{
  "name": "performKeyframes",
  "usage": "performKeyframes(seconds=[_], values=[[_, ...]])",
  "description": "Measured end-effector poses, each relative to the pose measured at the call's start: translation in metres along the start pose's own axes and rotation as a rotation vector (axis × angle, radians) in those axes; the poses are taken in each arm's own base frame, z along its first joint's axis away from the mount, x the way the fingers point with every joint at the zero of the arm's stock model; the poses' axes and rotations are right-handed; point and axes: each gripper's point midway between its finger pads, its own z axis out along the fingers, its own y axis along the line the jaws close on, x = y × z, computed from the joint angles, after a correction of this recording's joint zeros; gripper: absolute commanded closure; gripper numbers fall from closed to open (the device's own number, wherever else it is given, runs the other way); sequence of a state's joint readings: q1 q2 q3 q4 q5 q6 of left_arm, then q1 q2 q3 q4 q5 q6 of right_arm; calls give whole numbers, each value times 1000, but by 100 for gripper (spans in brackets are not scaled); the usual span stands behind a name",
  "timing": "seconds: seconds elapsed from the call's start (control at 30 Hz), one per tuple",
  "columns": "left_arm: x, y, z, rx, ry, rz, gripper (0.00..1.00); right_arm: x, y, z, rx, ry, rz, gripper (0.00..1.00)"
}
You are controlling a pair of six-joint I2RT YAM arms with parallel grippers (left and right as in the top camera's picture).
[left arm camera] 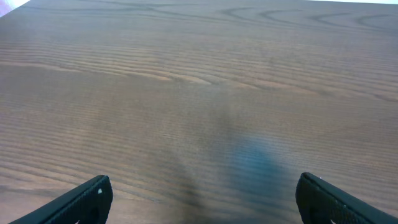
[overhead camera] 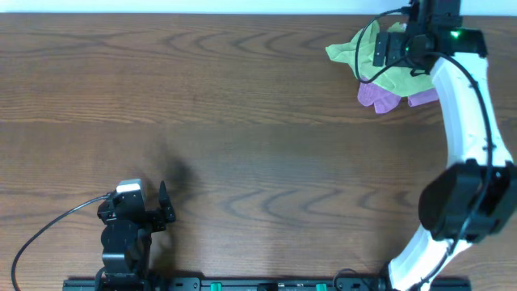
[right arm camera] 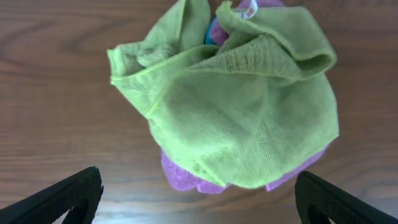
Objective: Fold the cloth
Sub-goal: 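Reach the right gripper to the green cloth on the pile and grasp it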
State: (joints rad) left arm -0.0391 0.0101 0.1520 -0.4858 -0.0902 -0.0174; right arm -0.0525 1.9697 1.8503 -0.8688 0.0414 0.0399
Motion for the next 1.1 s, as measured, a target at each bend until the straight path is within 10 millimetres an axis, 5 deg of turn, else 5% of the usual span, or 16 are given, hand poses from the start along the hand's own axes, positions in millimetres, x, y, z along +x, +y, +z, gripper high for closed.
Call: performKeyframes(seconds=[0.13, 0.43, 0.73, 1.0, 1.1], values=[[0, 0, 0, 0, 0, 0, 5, 3, 0, 13, 1, 16, 0, 1], [0, 0, 0, 0, 0, 0, 5, -39, 5, 30, -20, -152, 27, 1], [0, 0, 0, 0, 0, 0, 5, -1, 8, 110, -26, -21, 99, 1], [0, 0, 0, 0, 0, 0, 4, 3, 8, 114, -25, -7, 127, 4], [0, 0, 0, 0, 0, 0, 4, 2, 7, 109, -18, -9, 133, 13]])
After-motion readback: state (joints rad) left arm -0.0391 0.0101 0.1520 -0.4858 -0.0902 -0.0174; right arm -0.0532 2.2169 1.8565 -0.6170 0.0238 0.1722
